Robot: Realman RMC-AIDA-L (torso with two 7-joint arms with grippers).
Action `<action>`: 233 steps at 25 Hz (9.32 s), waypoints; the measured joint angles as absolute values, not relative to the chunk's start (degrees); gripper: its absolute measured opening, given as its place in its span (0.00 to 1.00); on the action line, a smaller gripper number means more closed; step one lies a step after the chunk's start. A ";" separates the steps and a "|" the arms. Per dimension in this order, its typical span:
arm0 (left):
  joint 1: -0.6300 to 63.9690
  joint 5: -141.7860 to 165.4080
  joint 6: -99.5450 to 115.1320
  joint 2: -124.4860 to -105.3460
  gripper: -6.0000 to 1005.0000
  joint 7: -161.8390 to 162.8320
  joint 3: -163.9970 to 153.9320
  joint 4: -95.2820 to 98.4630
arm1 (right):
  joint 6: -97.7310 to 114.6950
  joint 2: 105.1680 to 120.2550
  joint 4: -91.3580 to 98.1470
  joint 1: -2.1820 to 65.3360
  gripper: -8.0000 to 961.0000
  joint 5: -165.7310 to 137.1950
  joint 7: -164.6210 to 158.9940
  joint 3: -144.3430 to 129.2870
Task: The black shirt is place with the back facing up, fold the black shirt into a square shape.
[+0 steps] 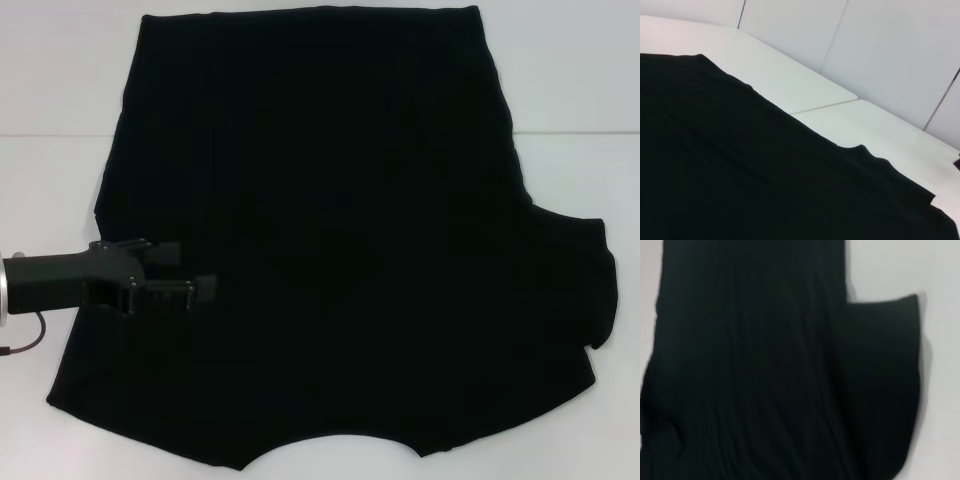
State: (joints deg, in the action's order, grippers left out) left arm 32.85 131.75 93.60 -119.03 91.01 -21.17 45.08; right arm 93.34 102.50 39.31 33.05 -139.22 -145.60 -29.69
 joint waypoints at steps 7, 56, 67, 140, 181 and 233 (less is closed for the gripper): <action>32.79 131.47 92.36 -119.00 0.93 91.01 -21.18 45.09 | 89.80 104.09 39.28 33.39 0.41 -141.98 -146.53 -29.66; 30.99 125.50 89.50 -119.36 0.93 90.79 -21.18 45.17 | 74.32 106.98 28.04 39.99 0.13 -145.05 -151.08 -35.66; 30.92 124.13 88.97 -119.26 0.93 90.70 -21.18 45.11 | 77.31 106.43 29.61 39.56 0.05 -144.57 -150.52 -34.30; 29.66 118.55 87.66 -119.62 0.89 90.87 -19.79 44.91 | 72.54 107.99 29.66 41.03 0.03 -147.79 -150.65 -34.33; 28.42 113.38 87.76 -119.45 0.84 92.64 -17.57 44.30 | 70.20 109.17 32.38 43.18 0.03 -138.06 -141.94 -31.79; 28.39 143.01 102.13 -115.71 0.73 135.25 -15.51 54.86 | 75.18 109.95 31.90 47.13 0.53 -134.03 -139.90 -33.39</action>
State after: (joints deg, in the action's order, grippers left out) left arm 28.39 143.01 102.14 -115.71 135.25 -15.51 54.86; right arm 75.18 109.95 31.90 47.13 -134.03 -139.90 -33.39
